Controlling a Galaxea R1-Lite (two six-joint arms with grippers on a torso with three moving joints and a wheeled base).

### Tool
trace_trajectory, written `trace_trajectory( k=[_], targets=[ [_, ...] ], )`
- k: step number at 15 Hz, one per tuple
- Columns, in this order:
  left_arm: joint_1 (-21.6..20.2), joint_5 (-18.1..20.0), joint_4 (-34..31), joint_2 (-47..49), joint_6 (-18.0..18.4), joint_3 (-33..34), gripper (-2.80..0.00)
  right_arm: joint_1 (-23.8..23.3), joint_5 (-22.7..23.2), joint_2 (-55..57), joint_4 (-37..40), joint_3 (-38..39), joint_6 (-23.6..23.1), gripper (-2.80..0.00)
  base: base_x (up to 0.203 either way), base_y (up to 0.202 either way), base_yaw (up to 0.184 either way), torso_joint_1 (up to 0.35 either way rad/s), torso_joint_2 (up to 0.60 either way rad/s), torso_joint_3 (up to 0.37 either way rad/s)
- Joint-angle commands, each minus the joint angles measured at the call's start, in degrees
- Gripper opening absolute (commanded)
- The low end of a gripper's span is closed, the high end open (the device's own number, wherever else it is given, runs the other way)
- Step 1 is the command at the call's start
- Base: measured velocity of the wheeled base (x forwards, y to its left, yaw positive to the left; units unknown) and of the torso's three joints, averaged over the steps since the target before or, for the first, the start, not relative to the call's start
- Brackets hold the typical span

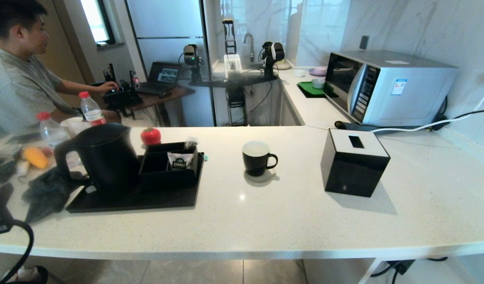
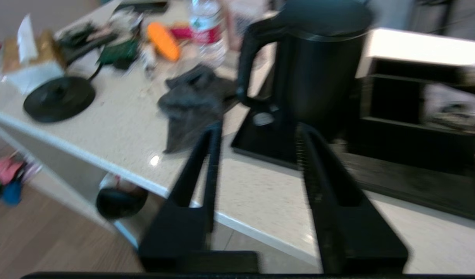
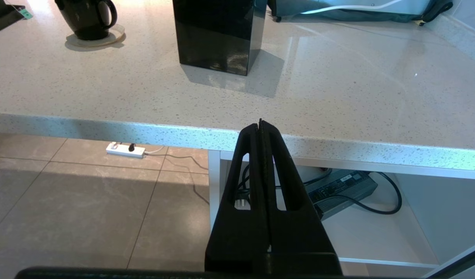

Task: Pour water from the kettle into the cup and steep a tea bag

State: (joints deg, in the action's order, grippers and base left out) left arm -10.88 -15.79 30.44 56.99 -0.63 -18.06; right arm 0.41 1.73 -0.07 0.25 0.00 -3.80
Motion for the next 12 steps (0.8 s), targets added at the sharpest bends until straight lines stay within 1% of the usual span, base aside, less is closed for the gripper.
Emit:
trace_trajectory(
  k=[1,3,5,7,8,9,10,12],
  targets=[
    [-3.96,-0.23,12.63,15.2,-0.14,3.55,0.0,0.02,0.03,0.07,0.01,0.0,-0.06,-2.8,0.0,0.0,0.0,0.0,0.0,0.0],
    [-6.0,-0.31,23.03,25.16,-0.09,4.92,0.0,0.02,0.03,0.07,0.01,0.0,-0.06,-2.8,0.0,0.0,0.0,0.0,0.0,0.0],
    [-7.7,-0.35,36.77,36.44,0.28,5.91,0.0,0.02,0.03,0.07,0.01,0.0,-0.06,-2.8,0.0,0.0,0.0,0.0,0.0,0.0],
    [-9.51,-0.47,50.56,46.53,1.81,6.33,0.0,0.02,0.03,0.07,0.01,0.0,-0.06,-2.8,0.0,0.0,0.0,0.0,0.0,0.0],
    [-11.01,-0.52,55.95,49.94,2.86,6.11,0.0,0.02,0.03,0.07,0.01,0.0,-0.06,-2.8,0.0,0.0,0.0,0.0,0.0,0.0],
    [-12.48,-0.54,58.44,51.74,3.59,5.61,0.0,0.02,0.03,0.07,0.01,0.0,-0.06,-2.8,0.0,0.0,0.0,0.0,0.0,0.0],
    [-13.5,-0.56,59.35,52.89,4.05,4.53,0.0,0.02,0.03,0.07,0.01,0.0,-0.06,-2.8,0.0,0.0,0.0,0.0,0.0,0.0],
    [-14.19,-0.56,59.5,54.6,4.27,1.54,0.0,0.02,0.03,0.07,0.01,0.0,-0.06,-2.8,0.0,0.0,0.0,0.0,0.0,0.0]
  ],
)
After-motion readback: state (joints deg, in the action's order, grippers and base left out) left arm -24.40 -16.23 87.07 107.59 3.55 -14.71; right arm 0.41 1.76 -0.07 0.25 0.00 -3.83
